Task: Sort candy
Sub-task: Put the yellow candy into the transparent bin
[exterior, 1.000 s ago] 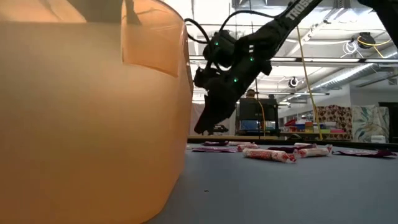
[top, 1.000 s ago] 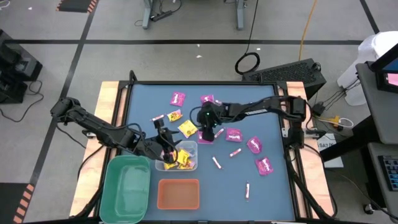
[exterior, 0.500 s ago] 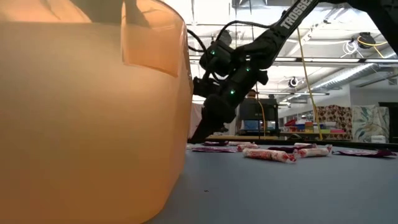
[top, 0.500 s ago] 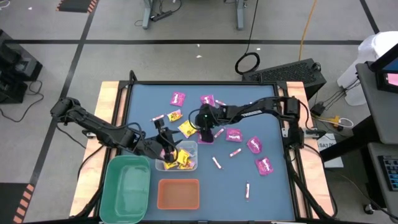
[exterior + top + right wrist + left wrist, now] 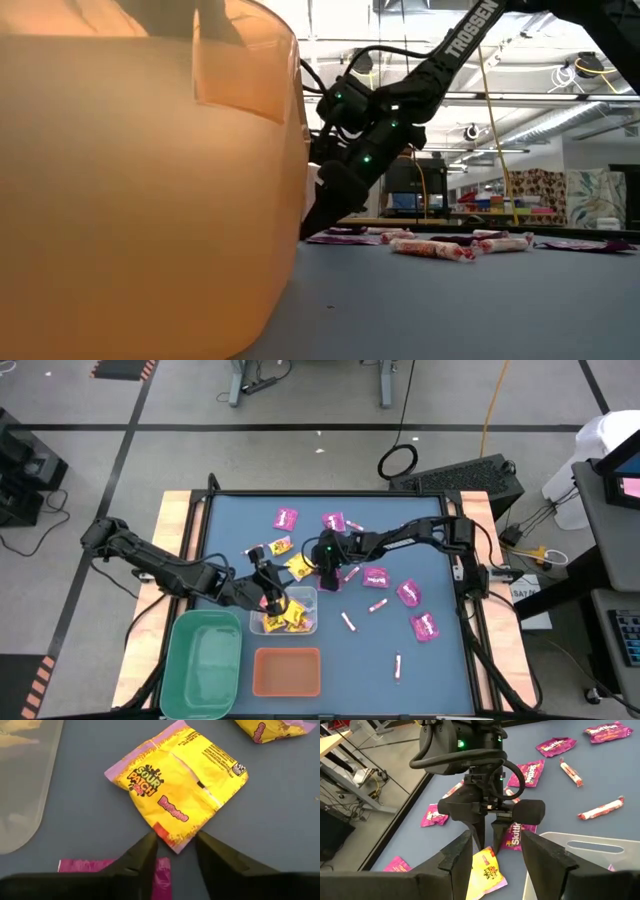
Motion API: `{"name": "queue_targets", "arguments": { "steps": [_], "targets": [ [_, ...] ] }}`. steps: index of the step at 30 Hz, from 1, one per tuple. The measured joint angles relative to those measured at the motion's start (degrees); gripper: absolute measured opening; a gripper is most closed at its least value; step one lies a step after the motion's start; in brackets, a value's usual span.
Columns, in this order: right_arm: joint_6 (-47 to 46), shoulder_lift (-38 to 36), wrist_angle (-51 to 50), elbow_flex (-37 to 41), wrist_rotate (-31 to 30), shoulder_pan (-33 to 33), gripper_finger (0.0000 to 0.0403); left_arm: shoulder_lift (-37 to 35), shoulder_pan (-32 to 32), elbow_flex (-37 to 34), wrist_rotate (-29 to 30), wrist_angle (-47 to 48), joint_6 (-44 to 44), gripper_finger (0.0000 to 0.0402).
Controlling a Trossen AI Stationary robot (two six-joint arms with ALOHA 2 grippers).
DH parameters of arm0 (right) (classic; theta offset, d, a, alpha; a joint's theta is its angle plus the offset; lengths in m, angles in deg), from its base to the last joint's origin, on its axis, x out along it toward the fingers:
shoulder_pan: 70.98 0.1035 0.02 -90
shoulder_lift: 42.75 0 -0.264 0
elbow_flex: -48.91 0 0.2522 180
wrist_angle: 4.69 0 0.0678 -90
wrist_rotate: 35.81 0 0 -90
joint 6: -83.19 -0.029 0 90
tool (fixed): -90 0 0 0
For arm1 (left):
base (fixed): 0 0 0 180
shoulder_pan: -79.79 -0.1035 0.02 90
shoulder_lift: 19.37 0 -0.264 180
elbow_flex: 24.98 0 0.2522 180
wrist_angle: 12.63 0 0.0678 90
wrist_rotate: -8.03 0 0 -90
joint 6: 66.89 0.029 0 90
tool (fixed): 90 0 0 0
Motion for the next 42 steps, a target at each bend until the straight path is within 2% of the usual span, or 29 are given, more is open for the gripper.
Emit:
{"name": "queue_targets", "arguments": {
  "steps": [10, 19, 24, 31, 35, 38, 42],
  "targets": [
    [-1.0, 0.1, 0.8, 0.1, -0.2, 0.0, 0.0008, 0.0, 0.0, 0.0, -0.2, 0.1, 0.2, 0.0173],
    [-1.4, -2.4, -1.0, 0.3, -1.0, 0.6, 0.0001, 0.0, 0.0, 0.0, -0.2, 0.2, 0.2, 0.0173],
    [2.2, -3.6, -1.1, 0.5, -2.3, 1.9, 0.0037, 0.0, 0.0, 0.0, -0.2, 0.2, 0.2, 0.0173],
    [7.8, -2.7, 4.2, 0.4, -9.0, 3.8, 0.0145, 0.0, 0.0, 0.0, -0.2, 0.2, 0.3, 0.0173],
    [8.2, -2.5, 6.6, 0.3, -9.5, 3.7, 0.0193, 0.0, 0.0, 0.0, -0.2, 0.2, 0.3, 0.0173],
    [8.7, -1.8, 6.6, 0.2, -8.8, 3.4, 0.0205, 0.0, 0.0, 0.0, -0.3, 0.2, 0.4, 0.0173],
    [9.0, -0.5, 6.9, 0.3, -4.8, 2.9, 0.0204, 0.0, 0.0, 0.0, -0.3, 0.2, 1.4, 0.0173]
  ]
}}
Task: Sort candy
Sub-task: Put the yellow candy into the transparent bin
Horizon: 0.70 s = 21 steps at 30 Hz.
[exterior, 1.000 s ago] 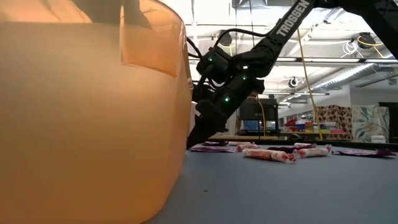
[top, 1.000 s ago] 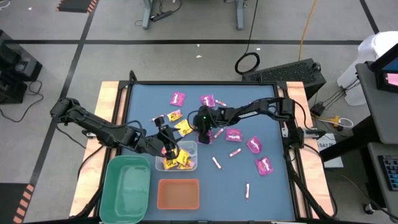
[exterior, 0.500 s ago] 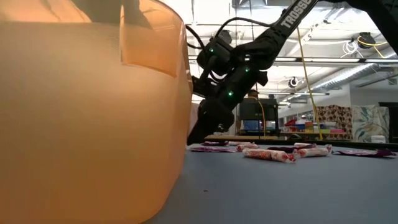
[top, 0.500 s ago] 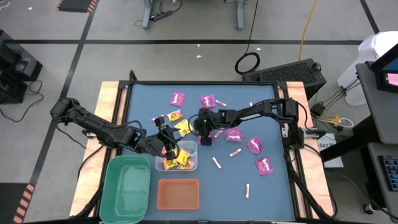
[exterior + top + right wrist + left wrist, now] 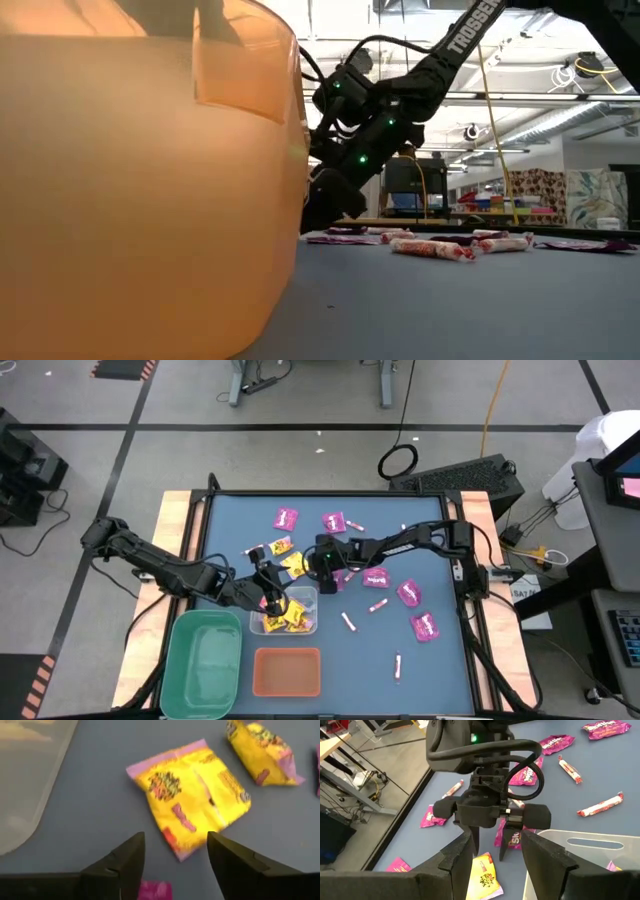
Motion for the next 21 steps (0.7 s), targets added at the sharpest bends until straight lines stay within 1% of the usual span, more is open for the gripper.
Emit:
{"name": "queue_targets", "arguments": {
  "steps": [5, 9, 13, 18, 19, 21],
  "targets": [
    [0.5, 1.6, 1.1, -0.1, 0.5, 0.0, 0.0185, 0.0, 0.0, 0.0, -0.1, 0.0, 0.2, 0.0173],
    [-0.1, 2.6, 1.5, -0.2, 0.8, -0.1, 0.0154, 0.0, 0.0, 0.0, -0.2, -0.2, 0.7, 0.0173],
    [-1.0, 2.7, 1.5, -0.2, 0.8, -0.1, 0.0107, 0.0, 0.0, 0.0, -0.2, -0.4, 1.9, 0.0173],
    [-2.6, 2.9, 1.6, -0.2, 1.2, -0.7, 0.0026, 0.0, 0.0, 0.0, -0.2, -0.4, 1.9, 0.0173],
    [-3.0, 3.0, 1.5, -0.2, 1.3, -0.9, 0.0014, 0.0, 0.0, 0.0, -0.2, -0.4, 1.9, 0.0173],
    [-4.1, 3.0, 1.4, -0.2, 1.1, -1.0, 0.0007, 0.0, 0.0, 0.0, -0.2, -0.4, 1.9, 0.0173]
  ]
}}
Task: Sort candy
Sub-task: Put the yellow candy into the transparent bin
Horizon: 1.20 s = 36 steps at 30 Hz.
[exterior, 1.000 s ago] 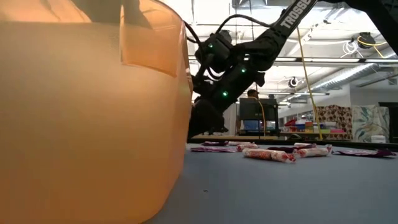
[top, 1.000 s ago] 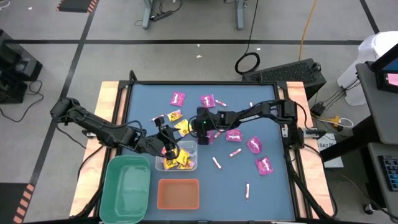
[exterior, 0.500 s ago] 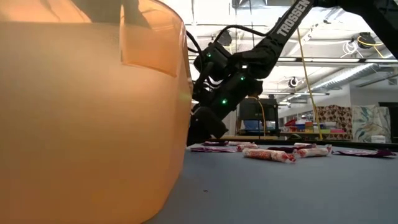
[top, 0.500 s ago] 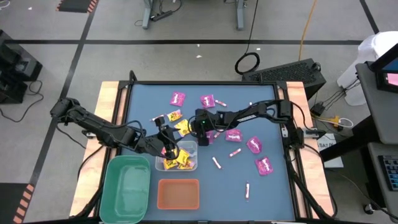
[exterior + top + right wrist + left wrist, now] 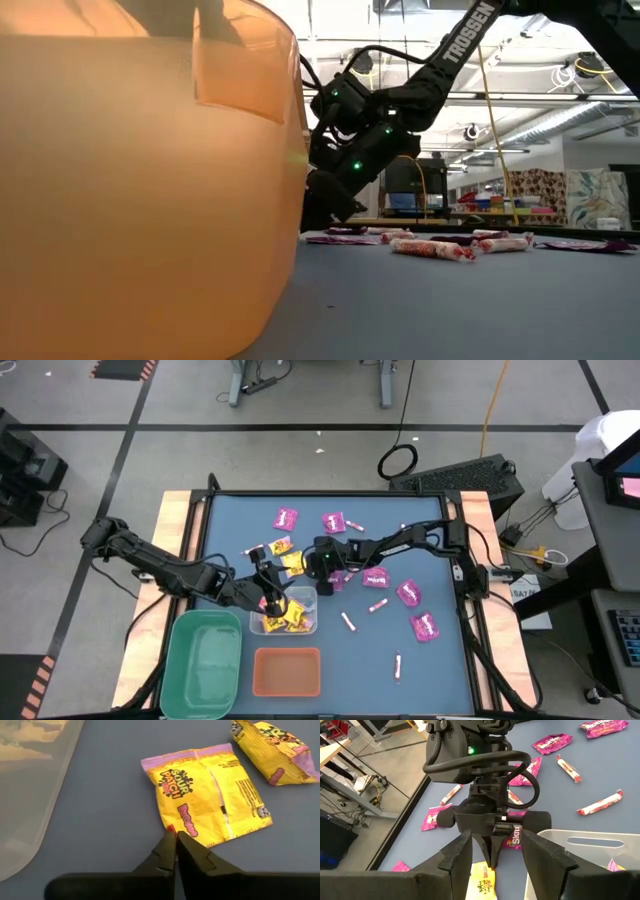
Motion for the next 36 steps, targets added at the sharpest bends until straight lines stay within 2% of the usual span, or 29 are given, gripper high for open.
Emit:
{"name": "queue_targets", "arguments": {
  "steps": [6, 16, 27, 36],
  "targets": [
    [-1.4, -1.5, -2.3, 0.1, -1.8, 0.0, 0.0002, 0.0, 0.0, 0.0, 0.0, 0.0, 0.0, 0.0173],
    [-1.5, -8.5, -9.7, 0.4, -7.9, -0.3, 0.0, 0.0, 0.0, 0.0, 0.0, 0.0, 0.0, 0.0173],
    [-0.7, -15.0, -13.9, 0.2, -9.3, -0.2, 0.0, 0.0, -0.3, -0.4, 0.0, -0.2, 0.1, 0.0173],
    [-0.9, -18.0, -17.4, 0.2, -9.3, -0.5, 0.0, 0.0, -2.9, -1.5, 0.0, -0.6, -0.4, 0.0173]
  ]
}}
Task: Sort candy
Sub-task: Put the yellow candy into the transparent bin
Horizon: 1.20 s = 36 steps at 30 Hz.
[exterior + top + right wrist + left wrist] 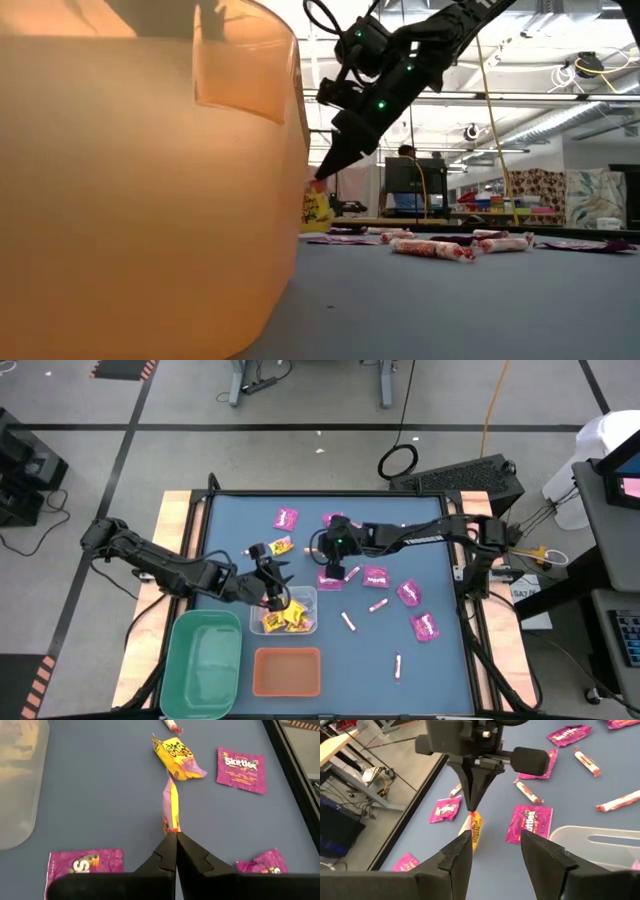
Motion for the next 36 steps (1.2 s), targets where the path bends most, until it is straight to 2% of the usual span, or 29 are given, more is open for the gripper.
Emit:
{"name": "queue_targets", "arguments": {
  "steps": [13, 19, 23, 32, 36],
  "targets": [
    [-0.8, -1.0, -5.7, 0.0, 0.4, -0.6, 0.0, 0.6, -1.3, 0.0, -1.8, -0.1, 0.0, 0.0173],
    [-2.6, -0.1, -7.8, 0.0, 6.9, 0.8, 0.001, 1.6, -1.3, 0.0, -1.9, 0.2, 0.1, 0.0173],
    [-5.1, 1.5, -6.1, 0.0, 6.9, 2.6, 0.005, 1.6, -1.3, 0.0, -1.9, 0.1, 0.4, 0.0173],
    [-7.0, 9.2, 0.8, 0.0, 6.7, 3.9, 0.0191, 1.6, -1.2, 0.0, -1.9, 0.0, 0.0, 0.0173],
    [-7.1, 11.6, 2.8, 0.0, 6.7, 3.7, 0.0218, 1.6, -1.2, 0.0, -2.3, 0.1, 0.0, 0.0173]
  ]
}}
